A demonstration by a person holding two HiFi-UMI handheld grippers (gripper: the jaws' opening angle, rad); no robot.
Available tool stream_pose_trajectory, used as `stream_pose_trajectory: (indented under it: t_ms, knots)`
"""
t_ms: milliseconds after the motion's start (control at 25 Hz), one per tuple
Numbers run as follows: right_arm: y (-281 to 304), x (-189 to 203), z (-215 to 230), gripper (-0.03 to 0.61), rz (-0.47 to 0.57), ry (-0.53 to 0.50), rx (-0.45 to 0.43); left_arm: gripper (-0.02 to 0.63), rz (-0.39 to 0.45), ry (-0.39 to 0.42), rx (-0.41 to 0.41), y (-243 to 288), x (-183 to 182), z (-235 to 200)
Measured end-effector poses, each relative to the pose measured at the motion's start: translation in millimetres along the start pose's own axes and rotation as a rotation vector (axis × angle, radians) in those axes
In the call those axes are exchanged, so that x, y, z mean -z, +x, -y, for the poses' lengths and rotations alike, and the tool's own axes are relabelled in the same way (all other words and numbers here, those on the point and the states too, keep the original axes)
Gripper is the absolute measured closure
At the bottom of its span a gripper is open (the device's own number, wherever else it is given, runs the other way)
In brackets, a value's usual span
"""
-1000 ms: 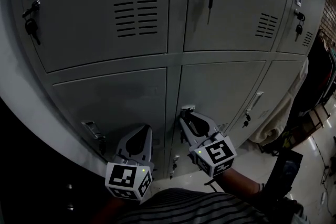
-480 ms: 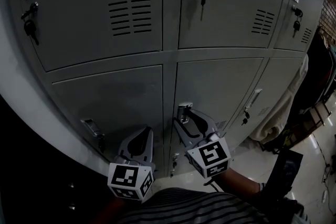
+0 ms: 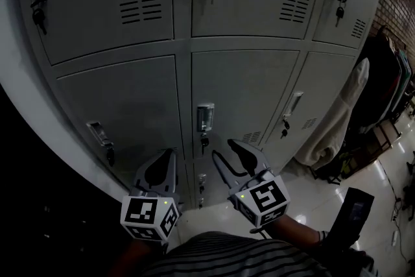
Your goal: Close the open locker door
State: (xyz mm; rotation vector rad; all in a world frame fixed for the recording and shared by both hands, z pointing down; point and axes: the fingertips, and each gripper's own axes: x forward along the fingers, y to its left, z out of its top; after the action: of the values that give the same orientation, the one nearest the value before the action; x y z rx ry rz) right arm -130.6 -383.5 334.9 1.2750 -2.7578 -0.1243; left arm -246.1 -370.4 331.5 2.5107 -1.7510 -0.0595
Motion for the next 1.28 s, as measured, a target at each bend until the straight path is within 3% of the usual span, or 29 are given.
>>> stream_pose_trajectory:
  t_ms: [240,520,720,1000,1280]
  knots:
    - [-109,6,-5,0.431,0.023,0.032,-0.034,0.611,0.011,-0.025,-0.068,-55,18,68]
    - [-249,35,-15,0.486,-0.008,0.066,-0.098,0.611,-0.024,-0.05,-0.153,-144,50,183]
    - [-323,33,-36,0.502,-0.013,0.072,-0.143,0.611,-0.034,-0.021,-0.194,-203,48,242]
    - [-367,17,-63,0.517,0.027,0.093,-0.14,0.611,-0.03,0.029,-0.17,-248,34,275]
    - [-363,-18,-95,0.568,0.046,0.153,-0.119,0.611,-0.006,0.051,-0.119,-274,7,269]
